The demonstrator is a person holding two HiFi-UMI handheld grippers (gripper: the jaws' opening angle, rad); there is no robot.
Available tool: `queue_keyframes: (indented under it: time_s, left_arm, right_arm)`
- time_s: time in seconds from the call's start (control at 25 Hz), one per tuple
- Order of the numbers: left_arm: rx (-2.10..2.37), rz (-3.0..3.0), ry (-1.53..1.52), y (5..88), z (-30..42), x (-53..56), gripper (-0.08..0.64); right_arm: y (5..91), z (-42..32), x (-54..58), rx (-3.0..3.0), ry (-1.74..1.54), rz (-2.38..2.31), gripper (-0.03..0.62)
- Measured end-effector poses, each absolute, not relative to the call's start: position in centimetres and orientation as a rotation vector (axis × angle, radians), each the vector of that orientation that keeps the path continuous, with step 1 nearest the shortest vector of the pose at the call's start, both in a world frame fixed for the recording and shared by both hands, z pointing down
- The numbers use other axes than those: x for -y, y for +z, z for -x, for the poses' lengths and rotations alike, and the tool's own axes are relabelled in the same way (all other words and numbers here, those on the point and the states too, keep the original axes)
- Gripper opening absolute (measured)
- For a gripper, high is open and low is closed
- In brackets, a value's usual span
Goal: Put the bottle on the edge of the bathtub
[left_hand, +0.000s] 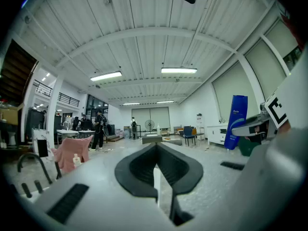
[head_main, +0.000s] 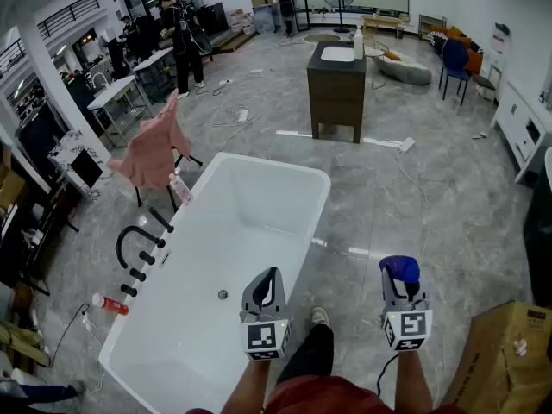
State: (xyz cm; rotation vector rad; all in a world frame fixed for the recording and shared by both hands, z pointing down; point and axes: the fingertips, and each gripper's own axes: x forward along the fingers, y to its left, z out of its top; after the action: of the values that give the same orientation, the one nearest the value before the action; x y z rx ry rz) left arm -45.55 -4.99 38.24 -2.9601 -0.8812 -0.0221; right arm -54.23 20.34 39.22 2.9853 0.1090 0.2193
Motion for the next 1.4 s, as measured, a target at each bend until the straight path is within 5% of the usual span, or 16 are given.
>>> queue_keyframes:
  time_s: [0.72,1.4]
  left_arm:
    - [0.788,3.027,0.016,37.5,17.5,0.4,0.005]
    - [0.569,3.141,-0.018,38.8,7.4,4.1,0.005]
  right_arm:
    - [39.1,23.7,-23.4,0.084,0.267,-3.015,0.15]
    - [38.9,10.1,-19.6,0.331,0.239,-2.999,0.15]
